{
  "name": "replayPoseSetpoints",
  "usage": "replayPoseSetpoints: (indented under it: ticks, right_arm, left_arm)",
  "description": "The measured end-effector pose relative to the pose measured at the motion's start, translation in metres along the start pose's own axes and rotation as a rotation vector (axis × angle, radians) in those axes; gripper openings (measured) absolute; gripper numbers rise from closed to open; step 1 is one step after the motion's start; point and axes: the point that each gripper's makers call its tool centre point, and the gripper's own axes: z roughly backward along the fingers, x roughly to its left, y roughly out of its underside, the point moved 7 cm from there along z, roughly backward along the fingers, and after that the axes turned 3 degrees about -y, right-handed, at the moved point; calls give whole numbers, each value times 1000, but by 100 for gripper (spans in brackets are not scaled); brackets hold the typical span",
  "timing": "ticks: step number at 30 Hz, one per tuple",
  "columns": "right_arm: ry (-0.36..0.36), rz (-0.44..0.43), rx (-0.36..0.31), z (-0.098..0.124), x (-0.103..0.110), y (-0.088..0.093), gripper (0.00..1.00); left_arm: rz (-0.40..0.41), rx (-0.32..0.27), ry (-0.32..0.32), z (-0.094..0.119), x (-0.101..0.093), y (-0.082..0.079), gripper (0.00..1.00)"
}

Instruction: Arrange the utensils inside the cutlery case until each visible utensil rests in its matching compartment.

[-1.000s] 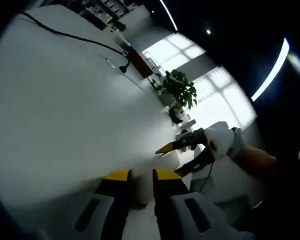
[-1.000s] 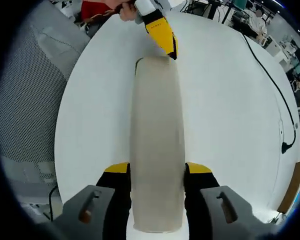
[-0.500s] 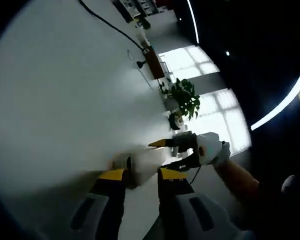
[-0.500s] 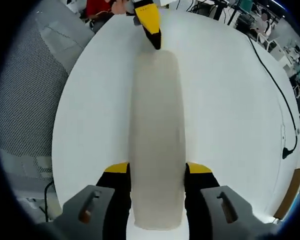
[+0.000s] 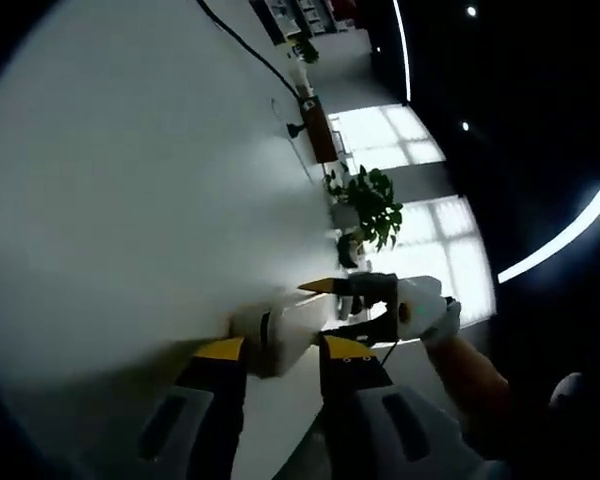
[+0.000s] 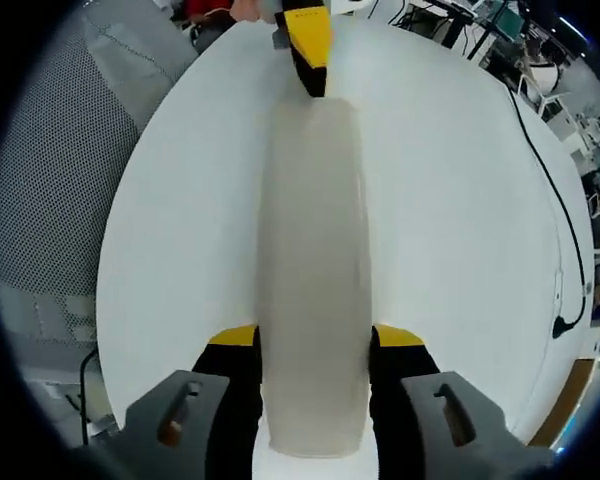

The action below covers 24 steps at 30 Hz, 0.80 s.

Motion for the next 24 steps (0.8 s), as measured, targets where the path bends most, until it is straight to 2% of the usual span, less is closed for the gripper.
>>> replayPoseSetpoints:
  ticks: [5,12,18,24]
  right_arm:
    - [-8,9,18,-2,0,-1,40]
    - [-27,14,31,-2,-1,-1,40]
    - [-39,39,68,-4,-4,-6,40]
    - [-54,4,116,-6,-5,-7,40]
  left_arm:
    - [-25,35,-8,-6,-4,3,31]
    - [-34,43,-18,-6,-3,-1,31]
    - [-44,56,-43,-8,0,-2,31]
    - [-101,69,-88,-11,0,0,30]
